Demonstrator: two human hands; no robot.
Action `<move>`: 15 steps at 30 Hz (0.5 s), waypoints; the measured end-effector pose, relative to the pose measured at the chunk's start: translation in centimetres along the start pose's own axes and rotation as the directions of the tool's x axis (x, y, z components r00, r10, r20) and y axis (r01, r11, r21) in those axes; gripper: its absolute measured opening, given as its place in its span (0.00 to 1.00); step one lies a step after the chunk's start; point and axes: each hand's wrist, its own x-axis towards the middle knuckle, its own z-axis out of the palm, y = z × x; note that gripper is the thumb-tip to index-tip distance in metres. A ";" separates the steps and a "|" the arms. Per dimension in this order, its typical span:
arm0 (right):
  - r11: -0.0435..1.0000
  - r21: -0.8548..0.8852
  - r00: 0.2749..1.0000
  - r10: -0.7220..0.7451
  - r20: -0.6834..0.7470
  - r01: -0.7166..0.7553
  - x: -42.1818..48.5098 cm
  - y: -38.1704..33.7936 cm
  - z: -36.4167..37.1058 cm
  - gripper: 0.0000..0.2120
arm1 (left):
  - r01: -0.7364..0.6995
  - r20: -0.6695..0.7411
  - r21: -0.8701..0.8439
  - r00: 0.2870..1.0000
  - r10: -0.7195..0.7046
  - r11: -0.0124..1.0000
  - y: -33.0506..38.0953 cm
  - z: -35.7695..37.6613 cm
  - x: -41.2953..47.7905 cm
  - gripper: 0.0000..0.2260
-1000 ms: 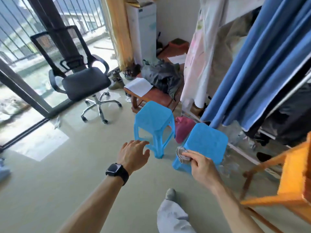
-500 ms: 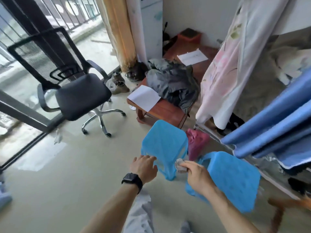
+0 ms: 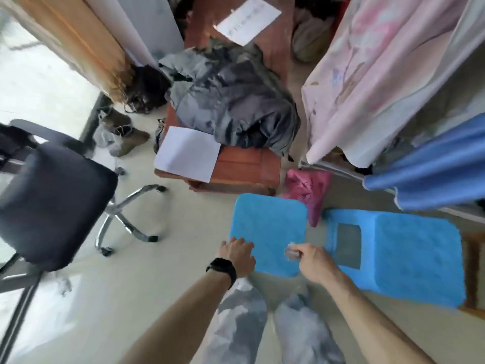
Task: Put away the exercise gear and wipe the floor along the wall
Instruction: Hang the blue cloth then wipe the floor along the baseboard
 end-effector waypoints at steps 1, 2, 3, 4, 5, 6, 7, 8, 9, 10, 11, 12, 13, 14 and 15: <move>1.000 0.005 1.000 -0.017 -0.011 0.017 1.5 -0.4 0.1 0.25 | -0.008 -0.023 0.002 1.000 0.008 1.000 -0.7 0.0 1.8 0.20; 1.000 -0.006 0.999 -0.030 -0.026 0.030 3.4 -0.3 0.7 0.25 | -0.013 -0.047 0.024 0.999 0.014 1.000 -1.3 0.1 3.8 0.20; 0.999 -0.019 0.998 -0.036 -0.053 0.035 5.1 -0.1 1.3 0.25 | -0.017 -0.066 0.030 0.998 0.019 0.999 -2.0 0.3 5.6 0.21; 0.999 -0.013 0.995 -0.039 -0.091 0.038 6.8 0.1 2.1 0.25 | -0.030 -0.083 0.038 0.996 0.033 0.999 -2.6 0.7 7.4 0.23; 0.999 -0.003 0.988 -0.052 -0.143 0.052 8.5 0.6 3.1 0.26 | -0.037 -0.105 0.038 0.994 0.041 0.999 -3.2 1.4 8.9 0.24; 0.997 -0.005 0.977 -0.078 -0.198 0.079 10.1 1.1 4.3 0.27 | -0.038 -0.153 0.040 0.987 0.044 0.998 -3.8 2.3 10.4 0.26; 0.996 -0.017 0.963 -0.089 -0.255 0.088 11.4 1.6 5.4 0.28 | -0.043 -0.194 0.038 0.980 0.050 0.998 -4.2 3.2 11.9 0.27; 0.996 -0.013 0.943 -0.092 -0.321 0.093 12.6 2.1 6.5 0.29 | -0.056 -0.231 0.025 0.971 0.060 0.998 -4.5 4.1 13.5 0.28; 0.993 -0.021 0.921 -0.114 -0.373 0.114 13.7 2.3 7.6 0.30 | -0.069 -0.259 0.021 0.963 0.072 0.997 -4.7 5.3 14.9 0.29; 0.986 -0.069 0.895 -0.169 -0.413 0.155 14.5 2.6 8.7 0.30 | -0.087 -0.295 0.034 0.951 0.093 0.996 -4.9 6.5 16.0 0.30; 0.974 -0.125 0.873 -0.224 -0.432 0.189 15.0 2.9 9.6 0.27 | -0.109 -0.331 0.059 0.936 0.122 0.992 -5.0 7.7 17.0 0.31; 0.959 -0.197 0.857 -0.274 -0.436 0.206 15.5 3.7 10.8 0.26 | -0.139 -0.345 0.071 0.926 0.155 0.988 -4.9 9.0 17.9 0.31; 0.943 -0.265 0.865 -0.298 -0.404 0.201 15.8 4.4 11.8 0.27 | -0.153 -0.367 0.072 0.915 0.169 0.986 -4.6 10.0 18.5 0.31; 0.927 -0.326 0.884 -0.303 -0.355 0.187 15.9 5.2 12.9 0.29 | -0.157 -0.390 0.059 0.905 0.168 0.986 -4.4 11.0 19.0 0.31; 0.914 -0.365 0.902 -0.300 -0.311 0.178 15.8 5.7 13.7 0.32 | -0.151 -0.421 0.049 0.893 0.158 0.987 -4.3 11.8 19.4 0.32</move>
